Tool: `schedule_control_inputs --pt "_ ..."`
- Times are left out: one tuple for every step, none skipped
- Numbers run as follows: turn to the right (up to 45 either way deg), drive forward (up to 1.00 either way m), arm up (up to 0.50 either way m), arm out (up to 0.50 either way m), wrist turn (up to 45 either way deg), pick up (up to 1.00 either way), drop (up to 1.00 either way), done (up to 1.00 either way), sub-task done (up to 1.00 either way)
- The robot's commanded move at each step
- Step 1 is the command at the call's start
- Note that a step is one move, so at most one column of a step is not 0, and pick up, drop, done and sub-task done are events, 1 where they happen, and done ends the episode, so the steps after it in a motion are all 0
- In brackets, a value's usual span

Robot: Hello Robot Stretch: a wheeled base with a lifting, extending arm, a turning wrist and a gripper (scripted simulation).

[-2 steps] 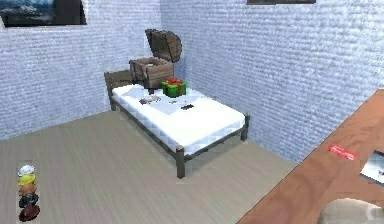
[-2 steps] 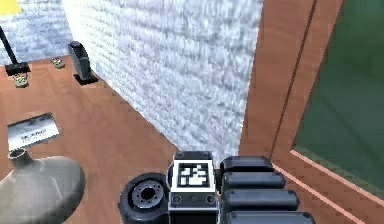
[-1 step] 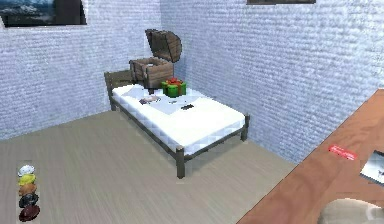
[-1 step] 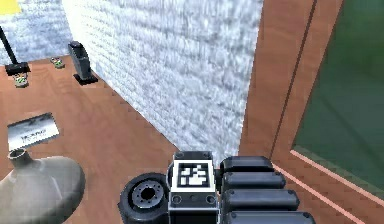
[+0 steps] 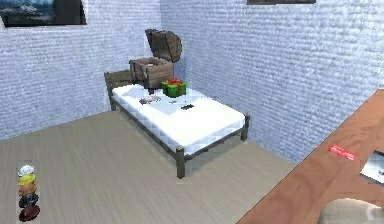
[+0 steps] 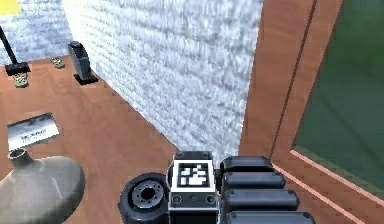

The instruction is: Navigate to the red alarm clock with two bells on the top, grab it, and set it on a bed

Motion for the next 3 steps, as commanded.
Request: schedule_control_inputs --pt "45.0 0.00 0.00 0.00 0.0 0.00 0.00 0.00 0.00" --pt "21.0 0.00 0.00 0.00 0.0 0.00 0.00 0.00 0.00" --pt "-45.0 0.00 0.00 0.00 0.0 0.00 0.00 0.00 0.00"
